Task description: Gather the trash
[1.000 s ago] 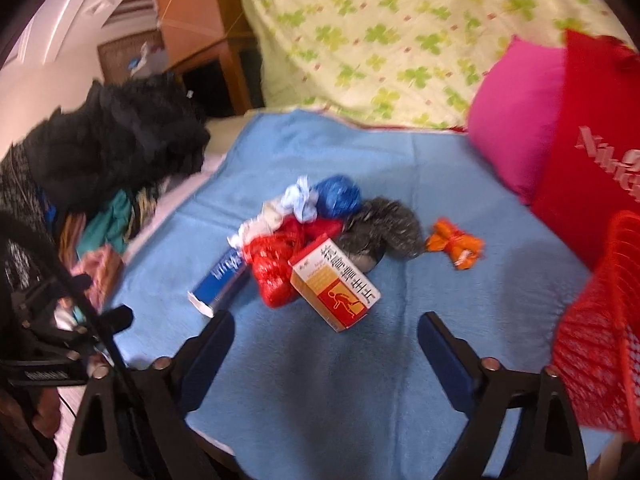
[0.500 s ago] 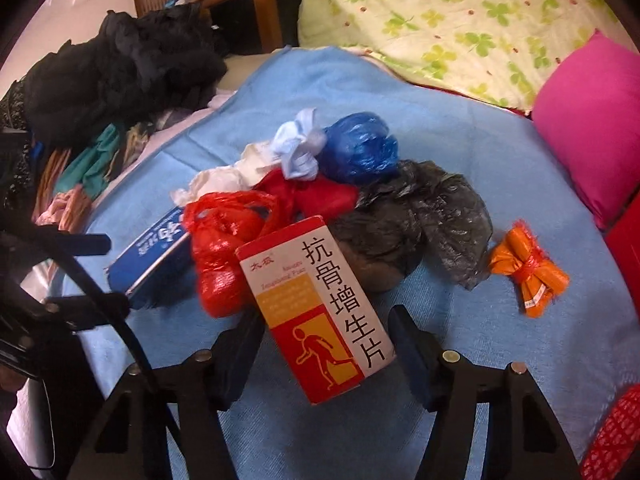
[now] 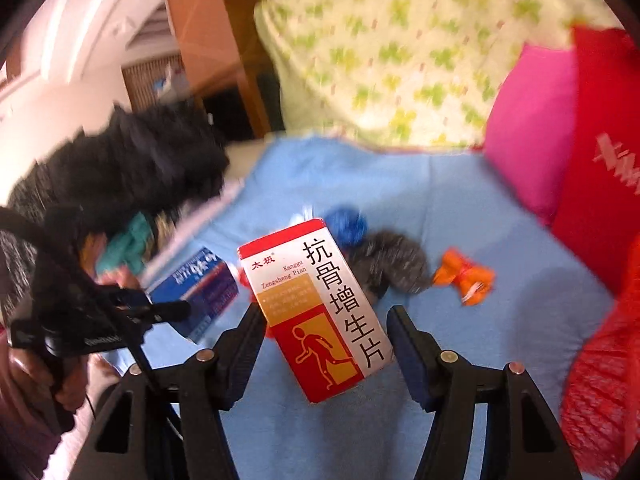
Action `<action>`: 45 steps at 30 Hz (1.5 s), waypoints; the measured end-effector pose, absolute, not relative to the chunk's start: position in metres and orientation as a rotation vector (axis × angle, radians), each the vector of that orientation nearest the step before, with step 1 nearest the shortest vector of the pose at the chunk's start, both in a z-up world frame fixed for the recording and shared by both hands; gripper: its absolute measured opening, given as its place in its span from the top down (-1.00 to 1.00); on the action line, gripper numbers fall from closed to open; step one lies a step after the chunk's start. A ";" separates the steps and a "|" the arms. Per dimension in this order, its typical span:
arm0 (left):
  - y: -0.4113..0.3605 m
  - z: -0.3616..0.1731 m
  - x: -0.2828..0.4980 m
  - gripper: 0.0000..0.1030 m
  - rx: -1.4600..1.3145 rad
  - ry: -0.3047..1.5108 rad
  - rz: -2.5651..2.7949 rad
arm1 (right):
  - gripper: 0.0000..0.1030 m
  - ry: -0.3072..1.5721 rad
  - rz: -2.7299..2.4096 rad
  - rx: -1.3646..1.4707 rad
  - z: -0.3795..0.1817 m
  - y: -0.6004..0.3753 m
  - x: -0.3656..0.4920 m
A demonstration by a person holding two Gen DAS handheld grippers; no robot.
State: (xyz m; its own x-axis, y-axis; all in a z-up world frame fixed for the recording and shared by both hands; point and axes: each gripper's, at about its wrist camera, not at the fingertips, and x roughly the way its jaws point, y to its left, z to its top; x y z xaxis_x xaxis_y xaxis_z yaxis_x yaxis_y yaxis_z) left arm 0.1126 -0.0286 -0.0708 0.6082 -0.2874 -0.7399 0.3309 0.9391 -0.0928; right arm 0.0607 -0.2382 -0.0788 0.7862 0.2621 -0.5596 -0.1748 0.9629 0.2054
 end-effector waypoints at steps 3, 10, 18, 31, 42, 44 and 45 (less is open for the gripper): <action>-0.052 -0.030 0.090 0.19 0.088 0.748 -0.434 | -0.27 0.529 0.190 0.180 -0.046 -0.260 0.023; -0.162 0.039 0.041 0.18 0.162 0.599 -0.723 | -0.27 0.366 -0.006 0.311 0.008 -0.352 -0.064; -0.297 0.035 0.028 0.08 0.221 0.633 -0.961 | -0.28 0.302 -0.230 0.563 -0.003 -0.468 -0.131; -0.329 -0.011 0.043 -0.30 0.290 0.718 -0.908 | -0.39 0.340 -0.235 0.826 -0.064 -0.521 -0.116; -0.156 -0.056 0.068 -0.34 0.241 0.758 -0.615 | -0.44 0.287 -0.132 0.637 -0.018 -0.451 -0.096; -0.120 -0.061 0.075 -0.34 0.212 0.776 -0.536 | -0.44 0.297 -0.086 0.588 -0.009 -0.426 -0.082; -0.099 -0.064 0.079 -0.34 0.195 0.784 -0.490 | -0.44 0.304 -0.064 0.570 -0.008 -0.416 -0.076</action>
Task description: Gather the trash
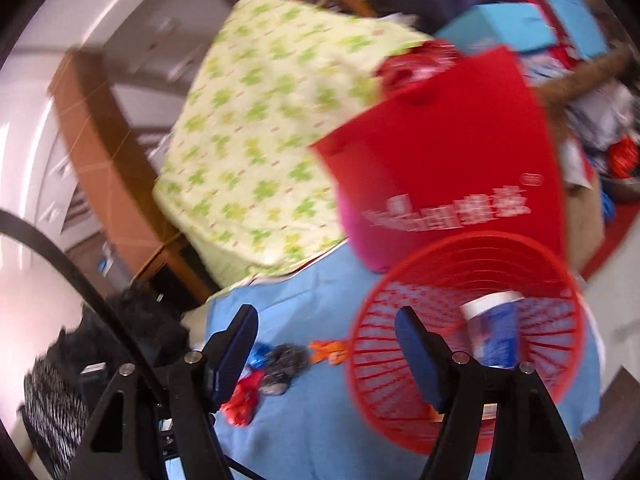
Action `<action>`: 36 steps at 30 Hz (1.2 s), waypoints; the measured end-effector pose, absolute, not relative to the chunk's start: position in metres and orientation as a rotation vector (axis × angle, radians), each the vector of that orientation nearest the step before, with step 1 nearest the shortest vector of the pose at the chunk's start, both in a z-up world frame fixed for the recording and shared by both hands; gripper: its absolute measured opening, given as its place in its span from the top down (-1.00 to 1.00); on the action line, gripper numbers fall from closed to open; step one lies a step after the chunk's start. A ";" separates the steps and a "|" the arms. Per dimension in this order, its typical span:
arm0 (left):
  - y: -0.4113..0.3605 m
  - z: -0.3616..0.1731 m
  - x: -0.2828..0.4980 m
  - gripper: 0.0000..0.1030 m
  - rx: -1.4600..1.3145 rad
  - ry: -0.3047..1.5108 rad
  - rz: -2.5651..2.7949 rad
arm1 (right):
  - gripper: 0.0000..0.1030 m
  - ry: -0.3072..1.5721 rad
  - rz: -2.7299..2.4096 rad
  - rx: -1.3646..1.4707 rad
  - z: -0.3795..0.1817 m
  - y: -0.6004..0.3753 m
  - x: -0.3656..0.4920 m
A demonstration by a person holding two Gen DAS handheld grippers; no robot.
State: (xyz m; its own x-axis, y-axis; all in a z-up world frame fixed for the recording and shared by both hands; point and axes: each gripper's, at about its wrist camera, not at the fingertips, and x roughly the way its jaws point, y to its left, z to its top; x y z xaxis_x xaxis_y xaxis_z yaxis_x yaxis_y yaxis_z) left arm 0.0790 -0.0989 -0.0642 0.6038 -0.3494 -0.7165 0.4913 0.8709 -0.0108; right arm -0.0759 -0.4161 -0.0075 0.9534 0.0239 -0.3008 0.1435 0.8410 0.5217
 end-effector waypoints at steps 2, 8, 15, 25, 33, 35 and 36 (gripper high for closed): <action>-0.067 -0.071 0.086 -0.34 0.175 0.790 -0.408 | -0.44 0.331 0.000 0.523 -0.004 -0.388 -0.056; -0.025 -0.096 0.103 -0.34 0.116 0.830 -0.338 | -0.44 0.474 0.125 0.463 -0.026 -0.326 0.022; -0.023 -0.127 0.135 -0.34 0.031 0.901 -0.370 | -0.44 0.682 0.135 0.478 -0.094 -0.299 0.138; -0.040 -0.172 0.203 -0.34 -0.089 1.003 -0.358 | -0.44 0.797 0.110 0.523 -0.172 -0.306 0.242; -0.055 -0.194 0.219 -0.07 -0.140 1.057 -0.316 | 0.16 0.867 0.195 0.495 -0.196 -0.289 0.269; -0.054 -0.190 0.216 0.03 -0.140 1.053 -0.300 | 0.38 0.836 0.193 0.445 -0.192 -0.281 0.266; -0.053 -0.188 0.214 0.04 -0.144 1.053 -0.291 | 0.49 0.823 0.184 0.422 -0.189 -0.278 0.264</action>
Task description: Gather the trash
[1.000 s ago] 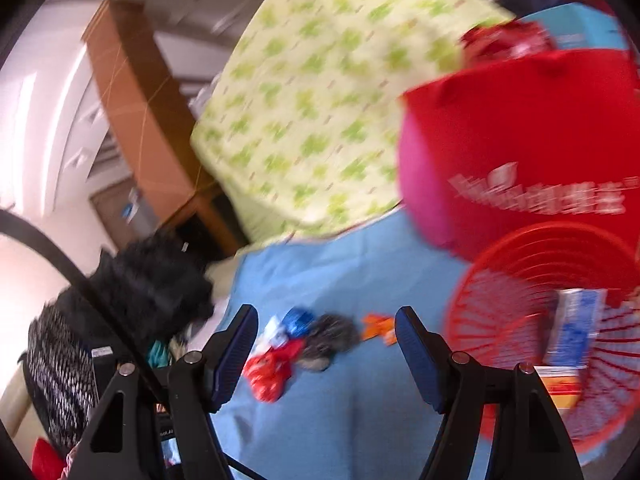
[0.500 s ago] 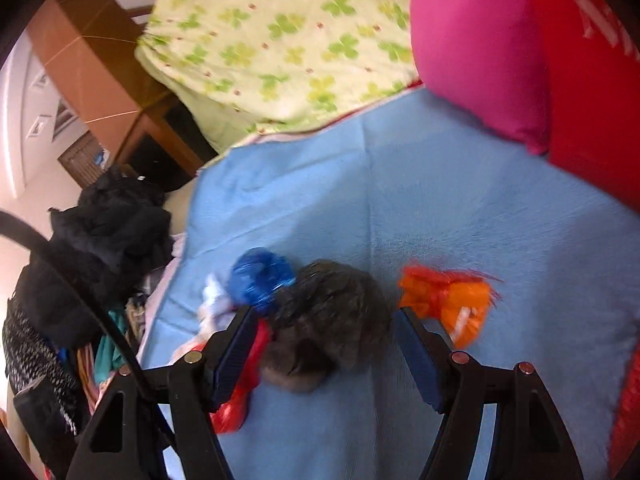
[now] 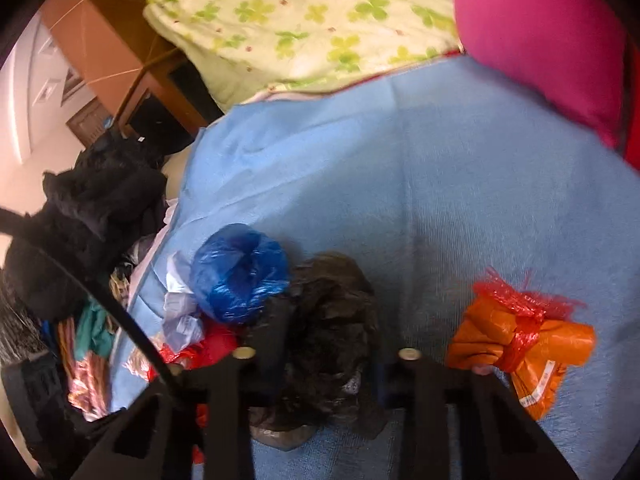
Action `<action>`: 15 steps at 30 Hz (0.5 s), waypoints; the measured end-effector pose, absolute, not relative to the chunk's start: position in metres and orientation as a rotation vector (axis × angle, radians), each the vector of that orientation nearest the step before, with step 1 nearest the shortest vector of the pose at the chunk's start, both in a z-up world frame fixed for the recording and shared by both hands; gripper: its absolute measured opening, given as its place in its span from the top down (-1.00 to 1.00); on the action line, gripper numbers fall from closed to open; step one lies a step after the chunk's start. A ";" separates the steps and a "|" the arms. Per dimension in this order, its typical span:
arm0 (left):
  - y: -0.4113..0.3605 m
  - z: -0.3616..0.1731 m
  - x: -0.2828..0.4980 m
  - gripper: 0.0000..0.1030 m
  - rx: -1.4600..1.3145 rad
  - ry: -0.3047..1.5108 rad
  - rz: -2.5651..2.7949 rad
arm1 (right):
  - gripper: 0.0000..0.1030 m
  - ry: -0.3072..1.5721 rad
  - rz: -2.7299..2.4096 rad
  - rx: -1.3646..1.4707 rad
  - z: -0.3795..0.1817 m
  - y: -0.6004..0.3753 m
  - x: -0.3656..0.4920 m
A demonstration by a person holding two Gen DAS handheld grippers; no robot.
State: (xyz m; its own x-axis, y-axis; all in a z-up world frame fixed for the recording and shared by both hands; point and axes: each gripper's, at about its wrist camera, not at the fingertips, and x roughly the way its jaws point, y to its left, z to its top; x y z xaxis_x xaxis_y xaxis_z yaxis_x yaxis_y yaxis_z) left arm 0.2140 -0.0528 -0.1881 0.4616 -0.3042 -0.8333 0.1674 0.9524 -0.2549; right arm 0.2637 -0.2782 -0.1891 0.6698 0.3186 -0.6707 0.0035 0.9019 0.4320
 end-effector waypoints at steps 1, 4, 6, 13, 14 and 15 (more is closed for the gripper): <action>-0.051 -0.186 0.211 0.05 -0.145 1.049 -0.280 | 0.54 0.803 0.171 0.392 -0.185 -0.276 0.260; -0.049 -0.175 0.197 0.06 -0.136 1.023 -0.255 | 0.68 0.766 0.160 0.387 -0.177 -0.277 0.249; -0.047 -0.168 0.186 0.07 -0.132 1.011 -0.246 | 0.72 0.740 0.163 0.401 -0.170 -0.280 0.239; -0.039 -0.141 0.153 0.06 -0.092 0.965 -0.216 | 0.72 0.616 0.193 0.366 -0.133 -0.271 0.195; -0.037 -0.134 0.145 0.06 -0.086 0.950 -0.213 | 0.72 0.592 0.204 0.356 -0.125 -0.269 0.187; -0.037 -0.130 0.140 0.06 -0.079 0.940 -0.210 | 0.72 0.574 0.213 0.346 -0.121 -0.266 0.182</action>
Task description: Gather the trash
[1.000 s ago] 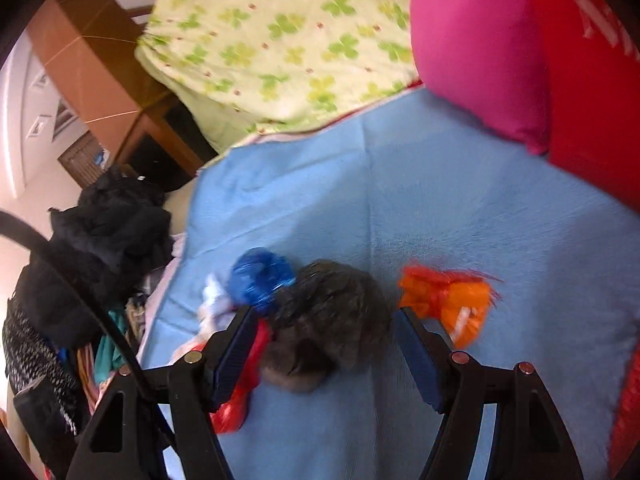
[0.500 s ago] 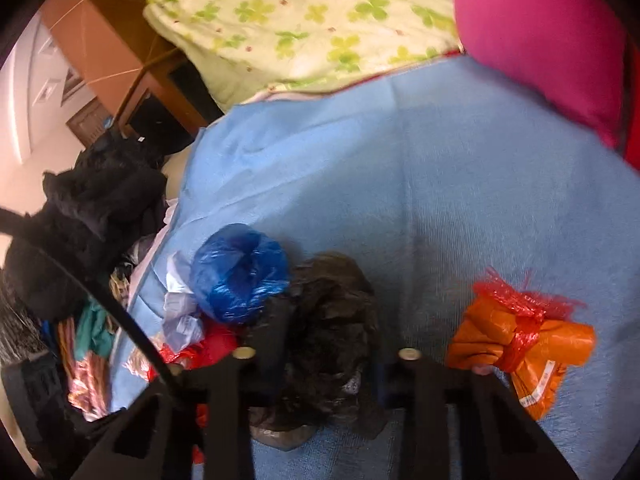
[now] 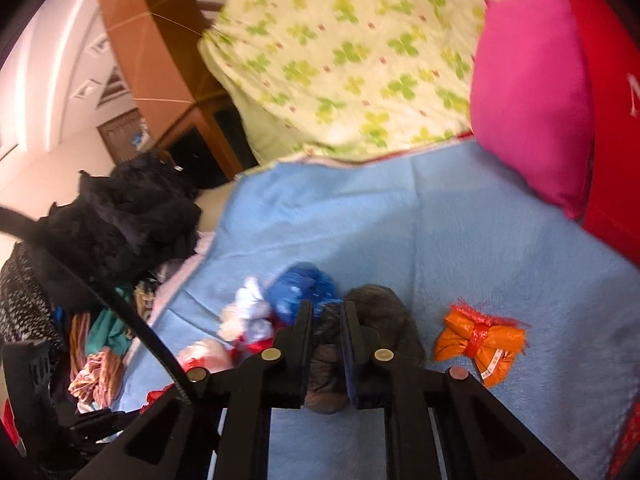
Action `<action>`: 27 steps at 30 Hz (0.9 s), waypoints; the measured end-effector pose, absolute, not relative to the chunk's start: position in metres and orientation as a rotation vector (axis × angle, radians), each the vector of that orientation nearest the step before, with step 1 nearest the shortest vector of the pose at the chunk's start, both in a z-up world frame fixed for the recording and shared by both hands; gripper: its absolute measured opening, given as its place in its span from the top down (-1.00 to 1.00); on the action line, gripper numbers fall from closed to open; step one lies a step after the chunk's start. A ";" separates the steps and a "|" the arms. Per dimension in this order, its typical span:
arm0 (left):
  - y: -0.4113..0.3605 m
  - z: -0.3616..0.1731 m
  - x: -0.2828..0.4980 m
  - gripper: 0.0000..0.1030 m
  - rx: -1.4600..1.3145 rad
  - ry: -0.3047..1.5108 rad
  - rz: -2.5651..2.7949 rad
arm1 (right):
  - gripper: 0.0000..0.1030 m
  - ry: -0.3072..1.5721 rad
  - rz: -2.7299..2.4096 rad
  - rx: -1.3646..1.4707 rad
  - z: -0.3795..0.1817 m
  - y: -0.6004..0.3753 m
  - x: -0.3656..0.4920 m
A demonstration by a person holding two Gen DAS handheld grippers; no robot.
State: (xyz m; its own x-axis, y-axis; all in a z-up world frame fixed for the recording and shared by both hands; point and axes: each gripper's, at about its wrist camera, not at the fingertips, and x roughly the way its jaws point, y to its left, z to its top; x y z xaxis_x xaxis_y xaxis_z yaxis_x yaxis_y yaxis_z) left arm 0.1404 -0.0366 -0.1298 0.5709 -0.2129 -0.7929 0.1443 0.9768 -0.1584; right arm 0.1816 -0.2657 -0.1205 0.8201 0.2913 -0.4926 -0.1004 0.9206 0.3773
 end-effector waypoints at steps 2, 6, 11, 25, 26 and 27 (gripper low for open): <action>-0.036 -0.122 0.132 0.06 -0.061 0.924 -0.202 | 0.72 0.534 0.225 0.321 -0.111 -0.260 0.168; -0.035 -0.111 0.116 0.06 -0.039 0.894 -0.209 | 0.72 0.496 0.230 0.286 -0.105 -0.249 0.138; -0.031 -0.103 0.106 0.06 -0.033 0.870 -0.213 | 0.72 0.491 0.230 0.306 -0.104 -0.245 0.106; -0.038 -0.060 0.079 0.06 -0.029 0.774 -0.259 | 0.72 0.423 0.183 0.374 -0.064 -0.277 0.021; -0.040 -0.057 0.077 0.06 -0.026 0.767 -0.267 | 0.72 0.416 0.177 0.382 -0.058 -0.281 0.018; -0.044 -0.052 0.074 0.06 -0.019 0.754 -0.278 | 0.72 0.403 0.171 0.392 -0.051 -0.287 0.013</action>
State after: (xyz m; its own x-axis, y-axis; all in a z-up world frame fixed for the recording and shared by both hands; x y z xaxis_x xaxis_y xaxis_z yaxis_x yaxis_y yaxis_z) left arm 0.0742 -0.0435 -0.0521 0.6940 -0.2554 -0.6732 0.2419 0.9633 -0.1162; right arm 0.0128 -0.2867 -0.0507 0.9069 0.2378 -0.3479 -0.0843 0.9112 0.4032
